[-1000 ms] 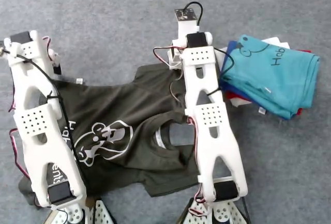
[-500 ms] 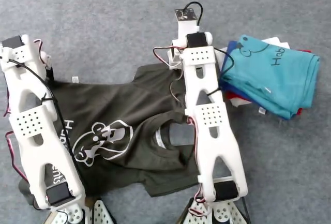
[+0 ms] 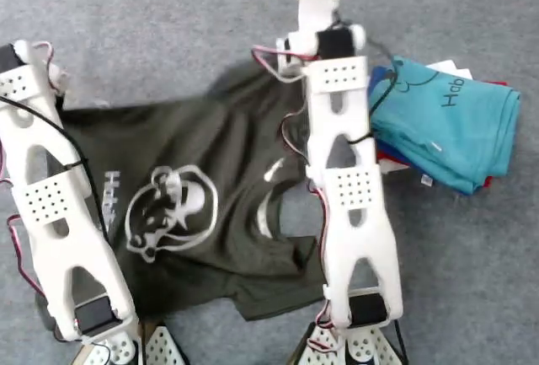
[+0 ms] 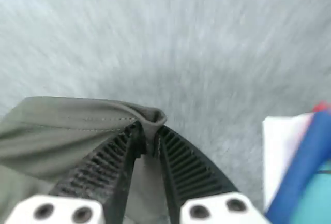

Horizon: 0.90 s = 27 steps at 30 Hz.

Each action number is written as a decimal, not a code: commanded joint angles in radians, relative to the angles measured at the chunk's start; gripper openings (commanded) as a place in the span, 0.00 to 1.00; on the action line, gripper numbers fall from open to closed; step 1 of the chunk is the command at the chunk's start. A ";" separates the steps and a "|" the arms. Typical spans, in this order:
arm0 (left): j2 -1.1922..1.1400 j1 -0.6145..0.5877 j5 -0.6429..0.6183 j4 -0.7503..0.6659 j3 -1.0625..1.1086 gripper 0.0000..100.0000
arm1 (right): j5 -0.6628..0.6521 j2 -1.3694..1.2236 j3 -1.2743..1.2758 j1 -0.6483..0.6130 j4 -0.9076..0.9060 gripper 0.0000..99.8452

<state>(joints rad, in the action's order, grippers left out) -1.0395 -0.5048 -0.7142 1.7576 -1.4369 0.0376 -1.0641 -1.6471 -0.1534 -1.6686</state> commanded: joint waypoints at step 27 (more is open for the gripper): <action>1.619 -0.058 0.324 0.005 0.553 0.03 | -0.008 1.112 -0.016 -0.046 0.304 0.01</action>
<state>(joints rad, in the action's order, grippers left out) 0.4580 -0.5340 -0.4411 1.7622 -0.9475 0.0376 -0.0069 -1.6502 -0.1903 -1.3955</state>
